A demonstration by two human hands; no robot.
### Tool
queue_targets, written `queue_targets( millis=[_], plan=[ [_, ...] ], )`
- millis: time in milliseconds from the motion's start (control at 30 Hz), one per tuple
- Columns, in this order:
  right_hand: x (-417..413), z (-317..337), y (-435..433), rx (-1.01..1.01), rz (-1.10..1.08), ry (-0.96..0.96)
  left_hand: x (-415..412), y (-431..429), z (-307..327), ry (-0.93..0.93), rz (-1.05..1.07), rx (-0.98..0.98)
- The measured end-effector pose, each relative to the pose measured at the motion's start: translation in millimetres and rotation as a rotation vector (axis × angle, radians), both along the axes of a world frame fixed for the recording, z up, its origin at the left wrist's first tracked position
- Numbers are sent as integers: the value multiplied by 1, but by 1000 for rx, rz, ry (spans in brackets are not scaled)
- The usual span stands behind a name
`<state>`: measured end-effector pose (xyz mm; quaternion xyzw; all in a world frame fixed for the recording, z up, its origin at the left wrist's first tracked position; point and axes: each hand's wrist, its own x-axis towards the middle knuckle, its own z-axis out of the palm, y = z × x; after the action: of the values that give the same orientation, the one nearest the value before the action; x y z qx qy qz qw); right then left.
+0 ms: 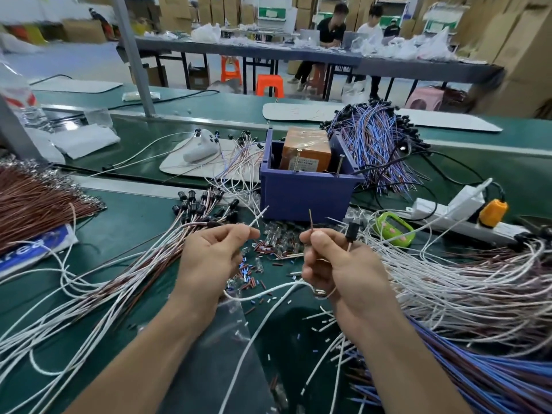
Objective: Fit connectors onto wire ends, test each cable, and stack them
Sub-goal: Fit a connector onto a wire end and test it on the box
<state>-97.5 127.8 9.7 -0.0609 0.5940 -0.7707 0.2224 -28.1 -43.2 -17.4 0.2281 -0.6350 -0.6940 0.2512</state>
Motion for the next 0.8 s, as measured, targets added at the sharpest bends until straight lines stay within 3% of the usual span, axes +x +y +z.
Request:
queue_targets(
  millis=[133,333,433,633,800],
  plan=[
    [0,-2,-2,32,-61,38,-3,3,-5,34,81,-51],
    [-8,0,2,-48,-126,-112,-19,-3,5,11,125,-214],
    [-10,2,-1,-109,-113,-136,-40,-3,18,10,242,-195],
    [-12,-2,-2,-94,-196,-45,-75,11,20,-68,360,-383],
    [-16,1,4,-146,-362,16,-83,23,10,-25,342,-459]
  ],
)
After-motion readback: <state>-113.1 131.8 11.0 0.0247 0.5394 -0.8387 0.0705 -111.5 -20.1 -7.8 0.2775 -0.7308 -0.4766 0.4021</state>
